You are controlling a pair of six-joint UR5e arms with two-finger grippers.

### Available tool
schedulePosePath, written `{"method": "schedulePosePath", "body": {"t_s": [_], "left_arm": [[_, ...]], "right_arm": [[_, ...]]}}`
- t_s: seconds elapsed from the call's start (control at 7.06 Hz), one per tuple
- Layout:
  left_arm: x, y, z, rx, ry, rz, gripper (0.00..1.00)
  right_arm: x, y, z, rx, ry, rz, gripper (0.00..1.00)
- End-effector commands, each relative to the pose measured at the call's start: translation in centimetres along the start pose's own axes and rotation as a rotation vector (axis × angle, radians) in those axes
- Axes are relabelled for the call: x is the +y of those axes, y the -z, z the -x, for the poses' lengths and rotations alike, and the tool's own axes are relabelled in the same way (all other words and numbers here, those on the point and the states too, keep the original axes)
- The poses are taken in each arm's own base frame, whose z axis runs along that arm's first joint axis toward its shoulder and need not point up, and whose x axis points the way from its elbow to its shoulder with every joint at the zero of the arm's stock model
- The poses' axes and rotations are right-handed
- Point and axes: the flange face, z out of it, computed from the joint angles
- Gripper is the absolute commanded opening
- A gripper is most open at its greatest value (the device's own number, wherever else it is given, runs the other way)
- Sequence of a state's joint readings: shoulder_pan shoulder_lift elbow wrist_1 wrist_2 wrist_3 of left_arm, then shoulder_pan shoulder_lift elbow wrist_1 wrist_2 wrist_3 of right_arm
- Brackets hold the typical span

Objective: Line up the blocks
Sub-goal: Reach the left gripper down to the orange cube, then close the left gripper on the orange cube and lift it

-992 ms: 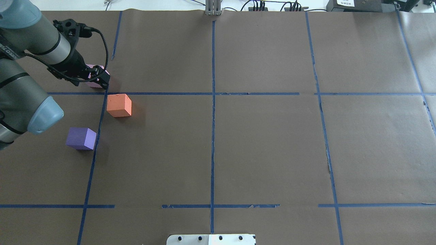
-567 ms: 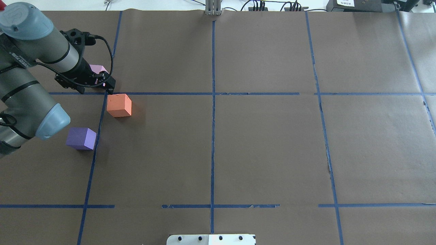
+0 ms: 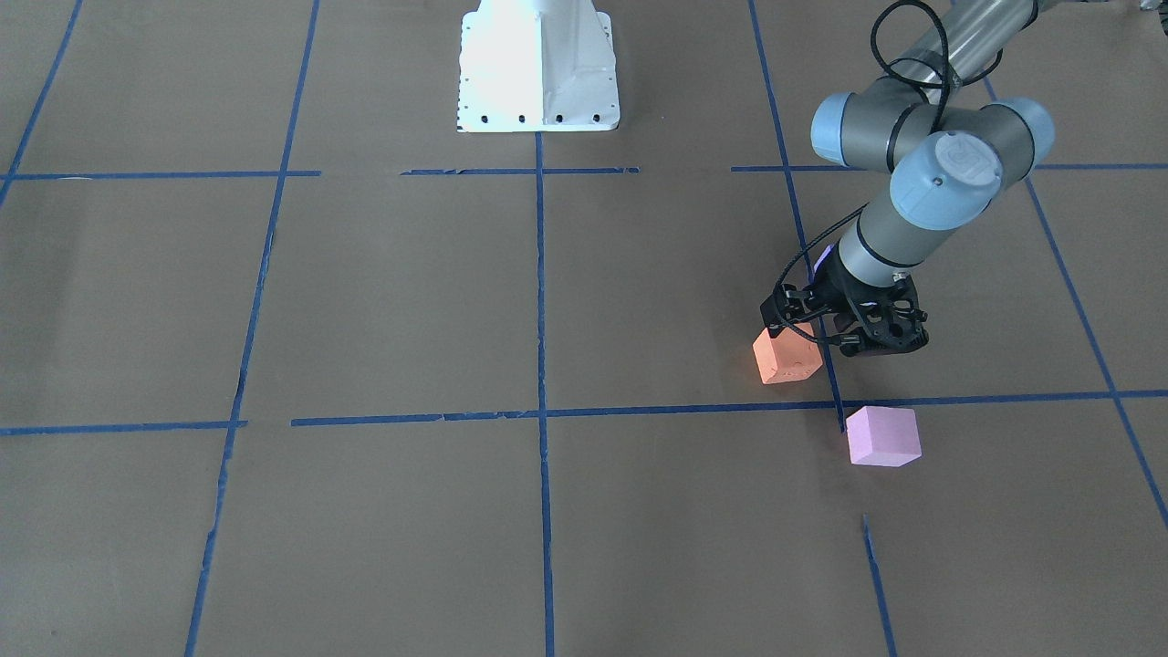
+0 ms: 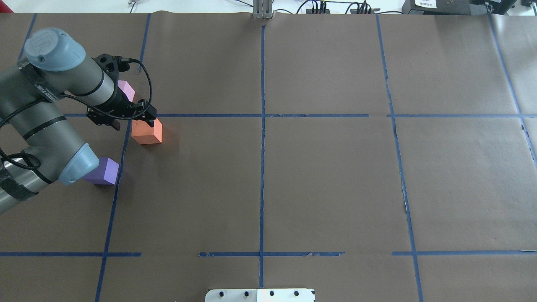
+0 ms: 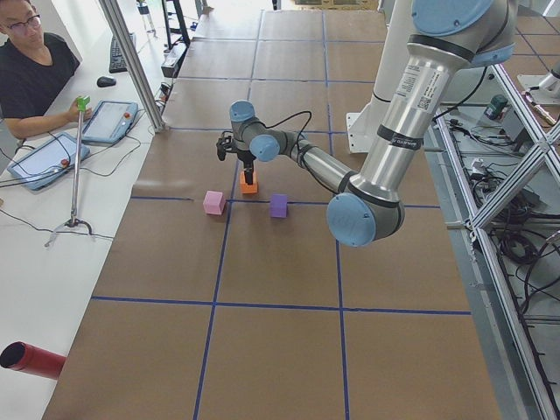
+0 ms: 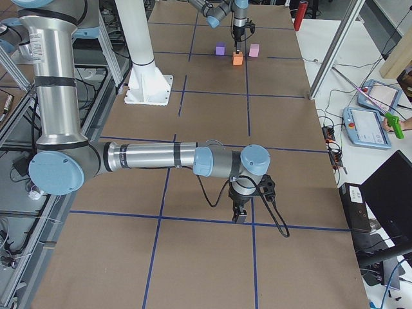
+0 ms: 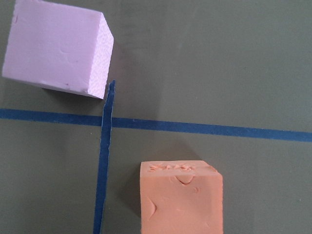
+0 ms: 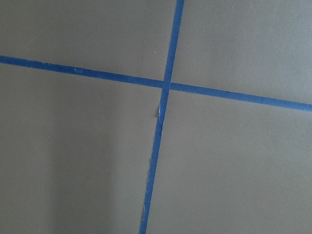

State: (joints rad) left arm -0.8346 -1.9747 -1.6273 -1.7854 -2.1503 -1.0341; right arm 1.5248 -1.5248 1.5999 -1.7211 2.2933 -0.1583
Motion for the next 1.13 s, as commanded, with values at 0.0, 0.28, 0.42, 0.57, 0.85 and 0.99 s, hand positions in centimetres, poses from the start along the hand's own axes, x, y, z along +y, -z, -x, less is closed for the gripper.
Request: {"method": "schedulePosePath", "body": {"t_s": [0.0, 0.28, 0.42, 0.57, 0.85, 0.99], "left_arm": [[0.5, -1.6, -0.3, 0.016, 0.016, 0.002, 0.98], [0.5, -3.1, -0.2, 0.014, 0.019, 0.011, 0.98], [0.3, -3.6, -0.3, 0.008, 0.018, 0.016, 0.98], [0.5, -4.4, -0.4, 0.003, 0.016, 0.026, 0.97], [-0.3, -5.4, -0.7, 0.007, 0.010, 0.023, 0.96], [-0.5, -5.7, -0.9, 0.003, 0.011, 0.025, 0.96]], "right_arm": [[0.0, 0.0, 0.0, 0.000, 0.000, 0.000, 1.00], [0.0, 0.1, 0.0, 0.000, 0.001, -0.001, 1.00], [0.0, 0.0, 0.0, 0.000, 0.000, 0.000, 1.00], [0.0, 0.0, 0.0, 0.000, 0.000, 0.000, 1.00], [0.0, 0.0, 0.0, 0.000, 0.000, 0.000, 1.00], [0.0, 0.0, 0.0, 0.000, 0.000, 0.000, 1.00]]}}
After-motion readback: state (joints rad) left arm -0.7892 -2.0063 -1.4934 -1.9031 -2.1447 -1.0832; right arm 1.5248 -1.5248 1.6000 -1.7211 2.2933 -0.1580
